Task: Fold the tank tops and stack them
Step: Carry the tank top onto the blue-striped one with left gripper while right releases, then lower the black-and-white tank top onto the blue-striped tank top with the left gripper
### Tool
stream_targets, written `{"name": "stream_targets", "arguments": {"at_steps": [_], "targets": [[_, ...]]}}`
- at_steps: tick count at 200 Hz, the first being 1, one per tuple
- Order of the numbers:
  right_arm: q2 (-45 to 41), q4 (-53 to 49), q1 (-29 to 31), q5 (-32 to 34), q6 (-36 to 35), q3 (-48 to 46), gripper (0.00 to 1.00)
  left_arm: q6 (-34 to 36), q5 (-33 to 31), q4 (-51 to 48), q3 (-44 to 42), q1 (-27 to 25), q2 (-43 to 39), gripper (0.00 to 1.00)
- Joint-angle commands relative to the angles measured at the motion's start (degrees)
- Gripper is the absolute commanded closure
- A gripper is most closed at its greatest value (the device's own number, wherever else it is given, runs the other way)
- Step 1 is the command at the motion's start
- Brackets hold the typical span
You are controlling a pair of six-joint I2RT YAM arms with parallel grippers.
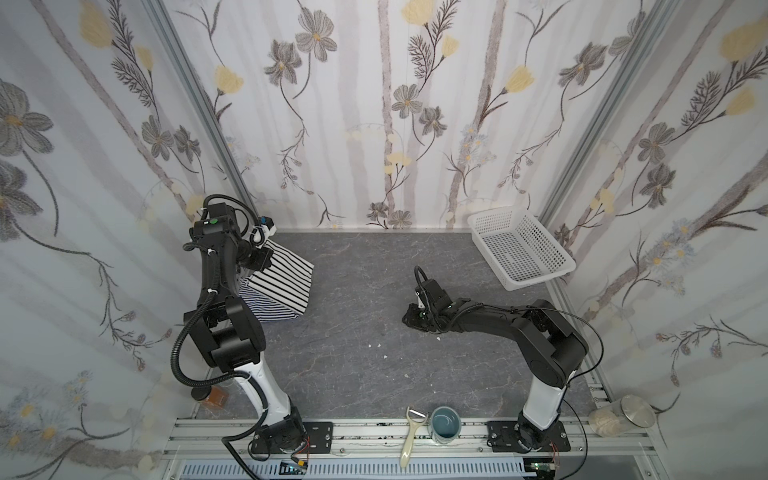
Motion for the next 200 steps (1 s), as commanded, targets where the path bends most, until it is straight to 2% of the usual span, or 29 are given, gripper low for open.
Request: {"name": "stream_targets", "arguments": {"at_steps": [1, 42, 128, 200], "targets": [[-0.37, 2.16, 0.03, -0.49, -0.52, -0.05, 0.7, 2.14, 1.24, -3.19, 1.82, 0.86, 0.52, 1.0], [-0.14, 2.49, 0.03, -0.61, -0.4, -0.05, 0.7, 3.96, 1.26, -3.6, 3.33, 3.33, 2.91, 1.0], [-0.33, 0.97, 0.15, -0.24, -0.28, 0.55, 0.7, 4.32, 3.6, -2.87, 8.76, 8.24, 14.29, 1.0], [-1.08, -0.29, 0.2, 0.54, 0.01, 0.39, 0.7, 3.43, 2.21, -0.44, 8.96, 11.44, 16.95, 1.0]]}}
